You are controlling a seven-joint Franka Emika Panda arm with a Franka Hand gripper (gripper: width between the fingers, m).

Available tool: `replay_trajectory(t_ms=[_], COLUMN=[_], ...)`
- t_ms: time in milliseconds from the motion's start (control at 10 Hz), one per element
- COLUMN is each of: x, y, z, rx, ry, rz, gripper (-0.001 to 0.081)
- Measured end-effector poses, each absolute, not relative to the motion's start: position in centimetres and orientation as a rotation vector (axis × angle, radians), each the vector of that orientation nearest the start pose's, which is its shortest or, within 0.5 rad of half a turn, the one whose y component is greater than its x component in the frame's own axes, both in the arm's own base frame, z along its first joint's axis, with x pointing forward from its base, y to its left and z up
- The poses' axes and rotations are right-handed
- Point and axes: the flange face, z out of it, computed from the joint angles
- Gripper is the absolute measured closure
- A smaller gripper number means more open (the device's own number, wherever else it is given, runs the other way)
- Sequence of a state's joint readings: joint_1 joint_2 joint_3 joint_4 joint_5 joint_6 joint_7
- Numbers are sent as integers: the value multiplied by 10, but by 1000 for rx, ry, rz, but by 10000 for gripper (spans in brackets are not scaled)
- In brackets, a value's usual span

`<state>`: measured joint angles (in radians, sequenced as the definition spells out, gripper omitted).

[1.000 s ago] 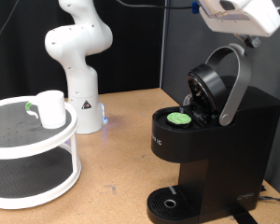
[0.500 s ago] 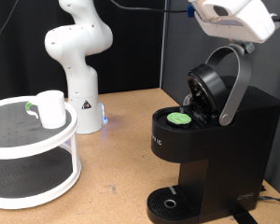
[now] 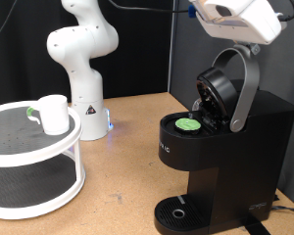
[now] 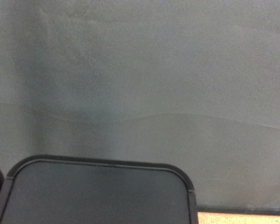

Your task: Make a cup of coffee with the keurig machine

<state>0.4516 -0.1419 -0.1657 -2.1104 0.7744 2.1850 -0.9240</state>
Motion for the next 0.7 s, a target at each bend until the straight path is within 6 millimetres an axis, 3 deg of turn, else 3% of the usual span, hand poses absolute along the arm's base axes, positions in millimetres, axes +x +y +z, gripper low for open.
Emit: replay_trajectory(t_ms=[700], x=[508], y=[144], z=[513], rx=[-2264], ry=[-992], rz=[-514], gripper=[806])
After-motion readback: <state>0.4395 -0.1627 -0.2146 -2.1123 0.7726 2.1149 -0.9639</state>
